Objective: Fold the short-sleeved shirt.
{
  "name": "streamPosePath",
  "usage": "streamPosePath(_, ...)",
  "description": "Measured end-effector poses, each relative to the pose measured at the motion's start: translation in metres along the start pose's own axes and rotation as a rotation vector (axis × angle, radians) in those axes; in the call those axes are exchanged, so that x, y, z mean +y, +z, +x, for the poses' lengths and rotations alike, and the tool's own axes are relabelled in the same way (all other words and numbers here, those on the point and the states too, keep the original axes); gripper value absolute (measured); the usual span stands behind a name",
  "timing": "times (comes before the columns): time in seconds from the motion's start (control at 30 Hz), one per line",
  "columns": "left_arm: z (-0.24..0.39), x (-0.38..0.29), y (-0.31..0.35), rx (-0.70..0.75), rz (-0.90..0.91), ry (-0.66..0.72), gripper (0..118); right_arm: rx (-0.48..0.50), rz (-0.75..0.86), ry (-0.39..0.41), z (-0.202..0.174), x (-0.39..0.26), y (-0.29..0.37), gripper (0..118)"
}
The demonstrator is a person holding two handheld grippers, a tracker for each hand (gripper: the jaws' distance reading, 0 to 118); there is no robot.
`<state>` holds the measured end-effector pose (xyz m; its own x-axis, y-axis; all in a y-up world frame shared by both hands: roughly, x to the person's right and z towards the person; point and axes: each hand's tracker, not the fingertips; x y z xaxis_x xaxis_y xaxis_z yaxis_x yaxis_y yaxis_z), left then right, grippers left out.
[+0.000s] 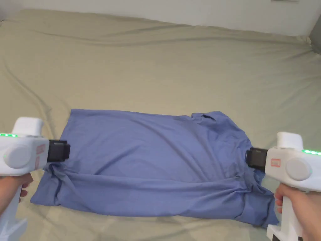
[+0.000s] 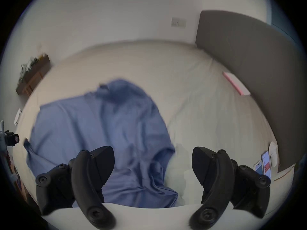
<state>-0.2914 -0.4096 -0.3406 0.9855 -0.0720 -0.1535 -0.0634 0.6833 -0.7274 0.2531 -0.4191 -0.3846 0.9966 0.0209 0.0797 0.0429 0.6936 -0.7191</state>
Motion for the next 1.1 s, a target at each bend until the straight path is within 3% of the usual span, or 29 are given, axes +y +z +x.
streamPosePath(0.07,0.003,0.012,0.042,-0.042,0.178,0.048,113,0.018,0.132,0.034,-0.010,0.012,0.038,100)
streamPosePath(0.23,0.025,0.026,0.133,-0.055,0.527,0.018,114,0.051,0.433,0.157,-0.051,0.020,0.135,100)
streamPosePath(0.37,0.047,0.016,0.175,-0.070,0.656,0.011,107,0.124,0.500,0.159,-0.079,0.014,0.183,90)
streamPosePath(0.43,0.058,0.009,0.185,-0.059,0.663,-0.011,74,0.124,0.522,0.198,-0.094,0.007,0.196,52)
streamPosePath(0.5,0.068,0.003,0.185,-0.017,0.677,-0.054,25,0.104,0.561,0.276,-0.108,-0.003,0.205,8)
streamPosePath(0.57,0.075,-0.005,0.184,-0.009,0.674,-0.078,14,0.068,0.599,0.324,-0.117,-0.015,0.205,1)
streamPosePath(0.7,0.083,-0.015,0.182,0.002,0.662,-0.119,0,0.096,0.568,0.353,-0.127,-0.027,0.203,1)
streamPosePath(0.97,0.078,-0.014,0.181,-0.018,0.603,-0.155,0,0.120,0.505,0.365,-0.126,-0.024,0.191,1)
streamPosePath(1.1,0.064,-0.026,0.127,0.005,0.382,-0.138,0,0.118,0.458,0.373,-0.119,-0.029,0.179,1)
